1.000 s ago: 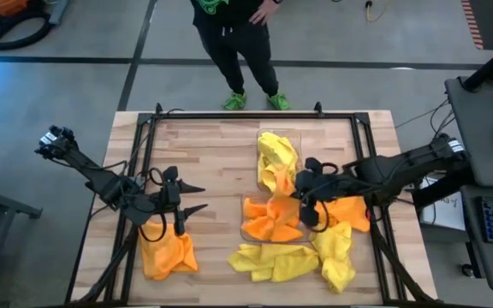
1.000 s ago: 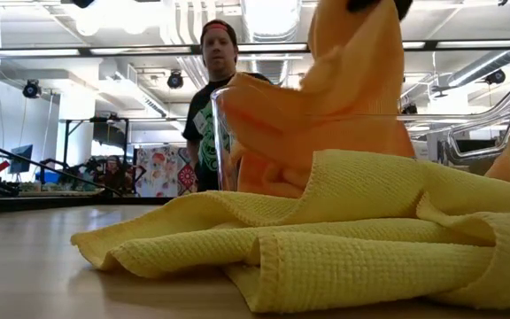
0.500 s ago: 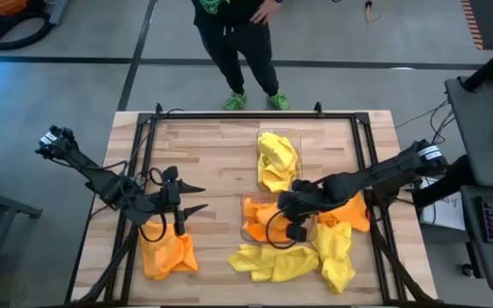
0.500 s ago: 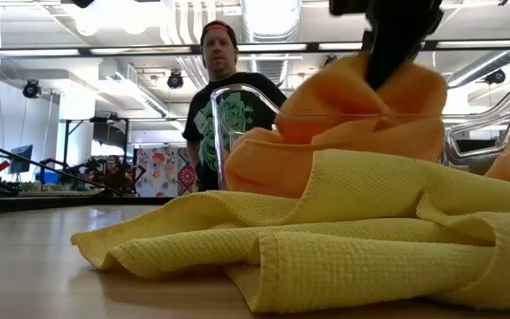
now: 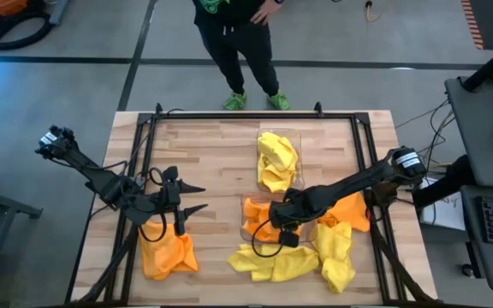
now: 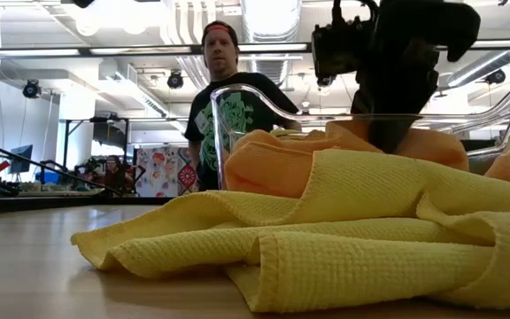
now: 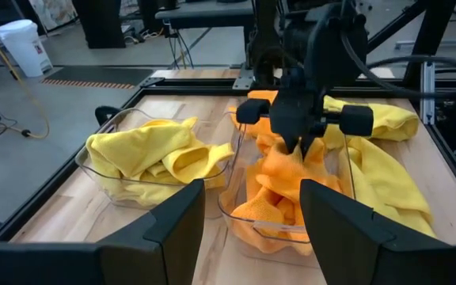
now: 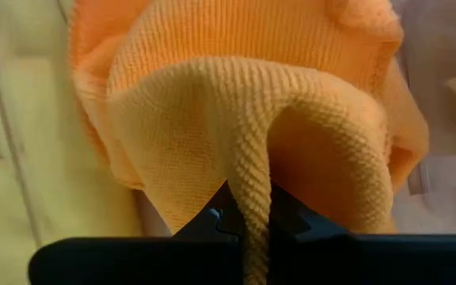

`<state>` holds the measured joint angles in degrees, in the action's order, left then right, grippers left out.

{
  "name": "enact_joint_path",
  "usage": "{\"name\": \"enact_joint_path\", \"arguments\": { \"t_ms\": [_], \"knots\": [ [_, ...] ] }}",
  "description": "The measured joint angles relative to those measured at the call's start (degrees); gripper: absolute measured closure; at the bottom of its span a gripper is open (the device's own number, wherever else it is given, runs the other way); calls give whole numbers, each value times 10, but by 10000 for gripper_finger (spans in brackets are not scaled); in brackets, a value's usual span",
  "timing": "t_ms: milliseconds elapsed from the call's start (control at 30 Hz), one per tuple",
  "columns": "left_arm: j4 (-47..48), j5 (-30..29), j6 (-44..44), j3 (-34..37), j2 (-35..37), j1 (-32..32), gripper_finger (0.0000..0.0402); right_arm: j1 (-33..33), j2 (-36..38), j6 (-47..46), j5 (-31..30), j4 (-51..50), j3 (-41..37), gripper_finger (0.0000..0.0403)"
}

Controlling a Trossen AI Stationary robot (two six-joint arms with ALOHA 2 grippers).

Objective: Sort microfiber towel by color & place in baskets
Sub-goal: Put the orange towel into the bottom transparent bin

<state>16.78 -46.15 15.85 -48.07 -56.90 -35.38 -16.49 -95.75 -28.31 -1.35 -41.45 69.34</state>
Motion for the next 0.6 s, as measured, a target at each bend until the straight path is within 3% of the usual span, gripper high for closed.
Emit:
{"name": "enact_joint_path", "arguments": {
  "t_ms": [233,600],
  "knots": [
    [0,0,1,0,-6,0,210,0,1,-7,-5,2,2,357],
    [-1,0,1,0,-20,0,210,0,43,-21,-17,-46,22,203]
  ]
}}
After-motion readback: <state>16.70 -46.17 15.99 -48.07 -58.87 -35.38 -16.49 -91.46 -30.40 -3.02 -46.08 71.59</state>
